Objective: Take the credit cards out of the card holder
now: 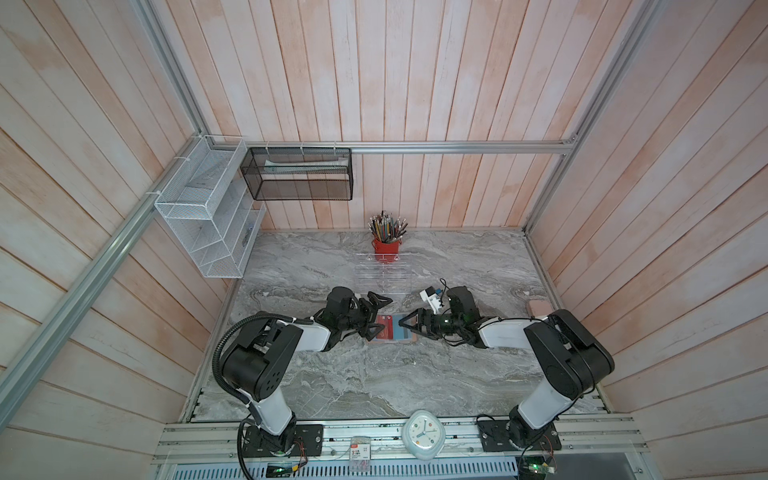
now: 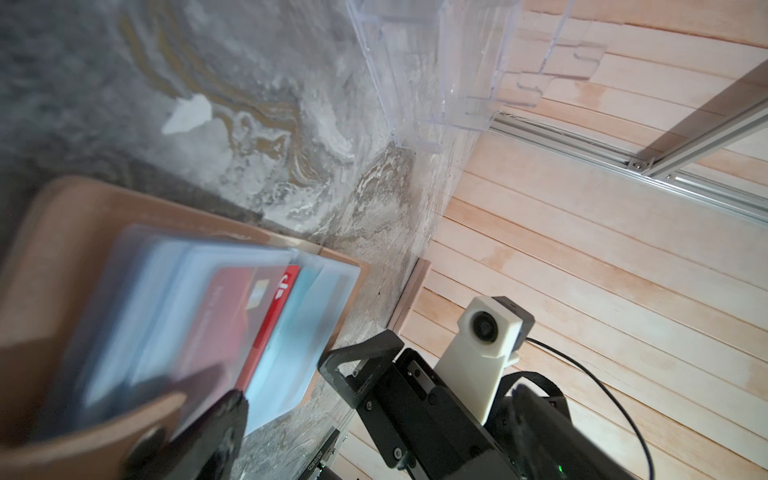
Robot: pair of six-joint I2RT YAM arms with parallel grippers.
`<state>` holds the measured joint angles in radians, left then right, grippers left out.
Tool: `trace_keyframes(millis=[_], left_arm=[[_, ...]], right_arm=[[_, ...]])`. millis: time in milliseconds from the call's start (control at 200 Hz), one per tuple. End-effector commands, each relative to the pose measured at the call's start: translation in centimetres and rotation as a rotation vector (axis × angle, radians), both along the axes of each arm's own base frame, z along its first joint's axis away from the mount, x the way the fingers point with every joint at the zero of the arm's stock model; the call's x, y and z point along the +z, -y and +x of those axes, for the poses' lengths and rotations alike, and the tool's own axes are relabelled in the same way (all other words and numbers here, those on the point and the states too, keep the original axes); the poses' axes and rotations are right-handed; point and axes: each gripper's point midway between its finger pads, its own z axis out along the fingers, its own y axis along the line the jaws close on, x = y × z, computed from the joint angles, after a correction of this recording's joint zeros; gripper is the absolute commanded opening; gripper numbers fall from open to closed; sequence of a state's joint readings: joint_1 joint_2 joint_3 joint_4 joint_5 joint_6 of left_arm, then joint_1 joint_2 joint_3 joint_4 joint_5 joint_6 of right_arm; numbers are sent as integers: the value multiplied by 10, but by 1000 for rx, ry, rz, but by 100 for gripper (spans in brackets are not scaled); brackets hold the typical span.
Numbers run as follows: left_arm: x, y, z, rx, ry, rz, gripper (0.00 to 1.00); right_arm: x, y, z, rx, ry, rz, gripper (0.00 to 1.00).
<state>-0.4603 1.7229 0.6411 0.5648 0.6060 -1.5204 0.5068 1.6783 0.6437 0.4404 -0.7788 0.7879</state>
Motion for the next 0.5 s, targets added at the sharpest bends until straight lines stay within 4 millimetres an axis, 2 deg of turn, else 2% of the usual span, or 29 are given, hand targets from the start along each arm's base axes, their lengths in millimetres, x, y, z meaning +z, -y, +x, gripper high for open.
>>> trace_keyframes(millis=[0,240,495], left_arm=[[-3,-7,-1,0,21,15,100],[-12,-20,-2,11,15,47,100],[-23,-27,-6,14,-1,60,100]], right_arm=[[1,-12,0,36,10,-2,88],[1,-30,6,58,3,24,83],[-5,-38,11,71,-19,46,79]])
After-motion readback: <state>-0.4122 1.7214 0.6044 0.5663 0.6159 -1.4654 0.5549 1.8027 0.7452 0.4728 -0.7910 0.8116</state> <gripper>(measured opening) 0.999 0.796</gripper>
